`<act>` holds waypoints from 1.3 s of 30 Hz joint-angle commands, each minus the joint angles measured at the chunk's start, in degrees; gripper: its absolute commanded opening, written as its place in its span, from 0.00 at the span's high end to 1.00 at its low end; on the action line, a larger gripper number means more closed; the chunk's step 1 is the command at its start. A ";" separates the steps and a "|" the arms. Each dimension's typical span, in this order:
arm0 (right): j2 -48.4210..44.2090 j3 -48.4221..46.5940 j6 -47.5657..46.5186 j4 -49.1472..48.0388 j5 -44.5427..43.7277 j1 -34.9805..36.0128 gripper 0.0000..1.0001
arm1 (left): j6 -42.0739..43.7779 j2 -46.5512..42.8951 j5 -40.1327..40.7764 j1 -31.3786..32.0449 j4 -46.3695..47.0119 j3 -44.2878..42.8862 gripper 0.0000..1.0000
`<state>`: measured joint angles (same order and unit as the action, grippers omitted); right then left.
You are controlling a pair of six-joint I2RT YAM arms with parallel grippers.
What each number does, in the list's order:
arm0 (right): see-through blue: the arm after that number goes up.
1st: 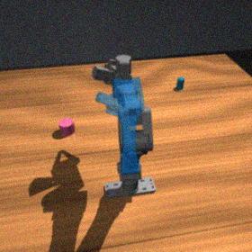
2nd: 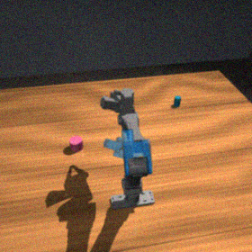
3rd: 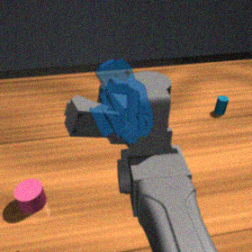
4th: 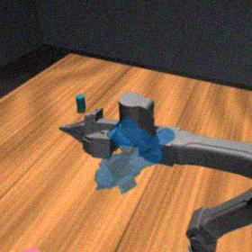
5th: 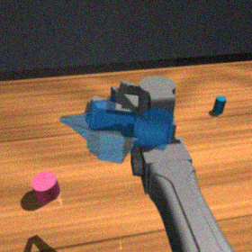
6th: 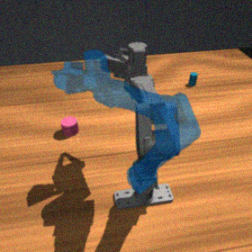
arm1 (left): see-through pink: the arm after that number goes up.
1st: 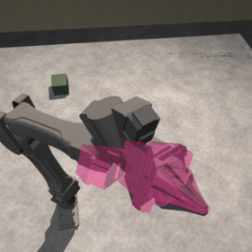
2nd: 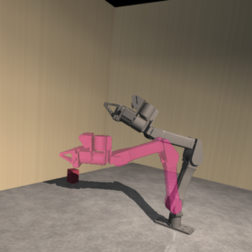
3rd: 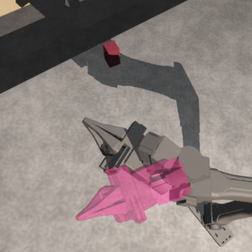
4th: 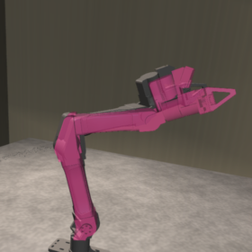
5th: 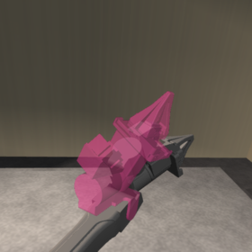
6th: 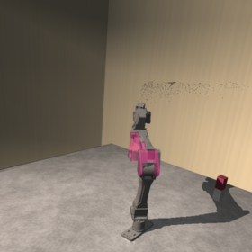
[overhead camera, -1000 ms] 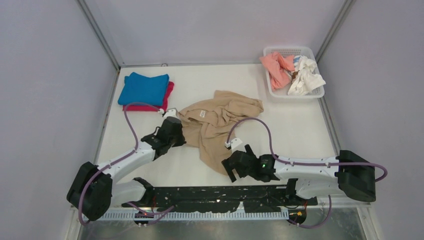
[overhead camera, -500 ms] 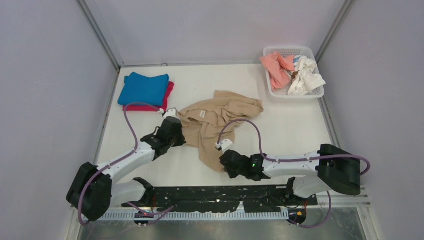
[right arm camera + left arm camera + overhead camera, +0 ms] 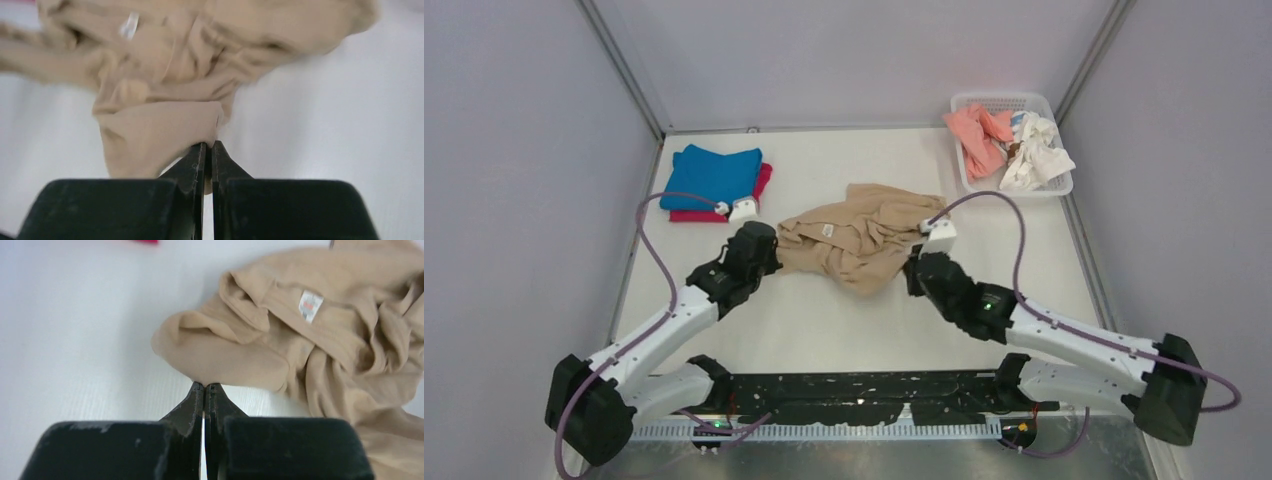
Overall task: Fold and stack the t-shirts
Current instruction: Flatten out the tshirt
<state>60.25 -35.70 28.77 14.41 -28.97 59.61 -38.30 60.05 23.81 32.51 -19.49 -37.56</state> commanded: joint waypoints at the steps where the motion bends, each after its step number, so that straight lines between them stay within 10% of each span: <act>1: -9.77 -2.97 -2.92 -6.70 -13.57 -10.31 0.94 | 1.60 -3.97 16.77 -0.17 -6.78 -9.91 1.00; 11: -19.45 -22.25 -22.96 -11.75 -24.28 -18.32 0.94 | 14.76 -16.02 24.23 -0.17 -4.65 -25.05 1.00; 17: -17.89 -35.61 -30.63 -13.65 -10.57 -18.31 0.94 | 24.76 -23.99 6.02 -0.17 4.44 -32.90 1.00; 26: -11.90 -56.56 -33.49 -9.01 5.19 -18.31 0.94 | 30.14 -20.45 -8.51 -0.18 -1.42 -53.65 1.00; 39: -5.05 -65.68 -39.10 -9.21 2.11 -18.35 0.94 | 35.89 -12.88 -0.67 -0.19 -0.04 -61.65 1.00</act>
<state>51.57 -100.12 -6.00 8.45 -21.17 41.60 -6.61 42.06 15.70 32.56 -21.67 -98.35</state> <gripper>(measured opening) 0.090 0.012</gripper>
